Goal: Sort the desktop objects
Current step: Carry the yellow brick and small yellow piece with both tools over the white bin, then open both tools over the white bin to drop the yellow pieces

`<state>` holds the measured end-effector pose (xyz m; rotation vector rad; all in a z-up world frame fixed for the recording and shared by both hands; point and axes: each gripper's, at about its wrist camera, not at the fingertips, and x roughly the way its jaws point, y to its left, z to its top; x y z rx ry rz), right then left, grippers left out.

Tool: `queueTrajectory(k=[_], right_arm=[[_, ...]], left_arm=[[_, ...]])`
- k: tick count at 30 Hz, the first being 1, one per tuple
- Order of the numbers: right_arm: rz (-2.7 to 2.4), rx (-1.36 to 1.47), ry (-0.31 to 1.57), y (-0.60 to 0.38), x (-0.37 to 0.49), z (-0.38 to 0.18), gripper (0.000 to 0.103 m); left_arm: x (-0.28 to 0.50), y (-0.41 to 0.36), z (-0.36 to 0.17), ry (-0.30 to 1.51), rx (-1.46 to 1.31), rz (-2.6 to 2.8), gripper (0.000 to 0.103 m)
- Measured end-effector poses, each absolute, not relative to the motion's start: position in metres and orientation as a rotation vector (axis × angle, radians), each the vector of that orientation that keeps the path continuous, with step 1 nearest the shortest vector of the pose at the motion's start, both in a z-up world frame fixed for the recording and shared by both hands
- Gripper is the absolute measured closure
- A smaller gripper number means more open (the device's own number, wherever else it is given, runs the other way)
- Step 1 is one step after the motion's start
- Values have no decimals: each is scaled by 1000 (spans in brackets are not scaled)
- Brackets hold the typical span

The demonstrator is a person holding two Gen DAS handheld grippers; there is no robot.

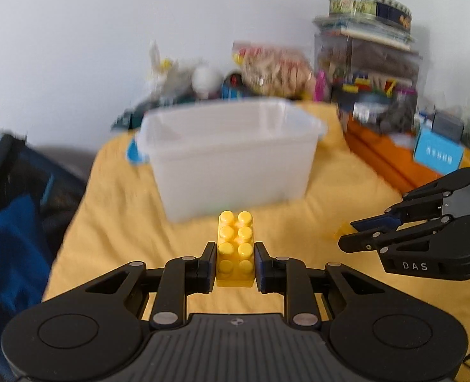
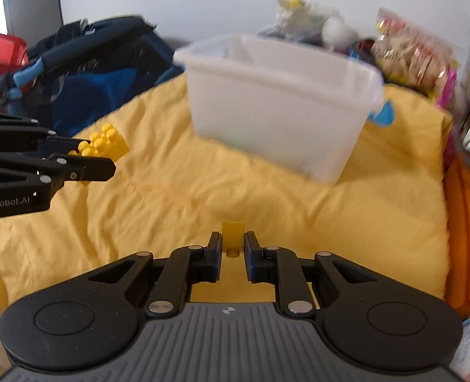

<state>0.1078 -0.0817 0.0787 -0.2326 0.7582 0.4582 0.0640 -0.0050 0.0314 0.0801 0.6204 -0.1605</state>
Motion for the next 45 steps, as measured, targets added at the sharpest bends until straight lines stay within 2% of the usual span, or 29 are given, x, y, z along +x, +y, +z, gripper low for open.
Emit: queueTrajectory(k=[9, 13, 18, 23, 24, 25, 26, 27, 28, 30, 33, 34, 35, 36, 39, 45], right_arm=[[386, -255, 592, -85, 172, 136, 86], [379, -262, 582, -83, 206, 146, 86], [366, -229, 604, -84, 254, 153, 86], [327, -146, 678, -87, 306, 145, 85], [324, -153, 698, -85, 312, 139, 84], [323, -166, 725, -83, 316, 134, 79], [318, -179, 754, -80, 320, 127, 66], [312, -188, 769, -78, 322, 123, 60], [308, -190, 768, -77, 321, 121, 53], [311, -200, 760, -77, 318, 124, 48], [312, -221, 745, -79, 316, 134, 42], [310, -231, 736, -79, 316, 136, 35], [306, -245, 723, -79, 315, 139, 32], [302, -267, 705, -80, 310, 142, 31], [313, -302, 691, -83, 308, 145, 30], [317, -315, 709, -87, 306, 146, 30]], left_arm=[[135, 4, 90, 500, 88, -157, 76], [171, 9, 105, 477, 120, -145, 76], [228, 12, 98, 533, 136, -112, 76], [276, 9, 67, 629, 136, -74, 76], [282, 7, 62, 644, 135, -77, 74], [285, 7, 58, 664, 133, -92, 71], [290, 7, 55, 682, 136, -105, 65], [291, 5, 53, 682, 147, -105, 57], [290, 5, 53, 671, 160, -105, 53], [288, 2, 58, 640, 187, -107, 39], [275, -5, 76, 547, 250, -86, 35], [269, -7, 82, 499, 284, -66, 33], [262, -9, 87, 451, 310, -39, 25], [256, -10, 93, 411, 313, -11, 18], [251, -5, 109, 389, 221, -22, 12], [260, -10, 110, 423, 256, 34, 12]])
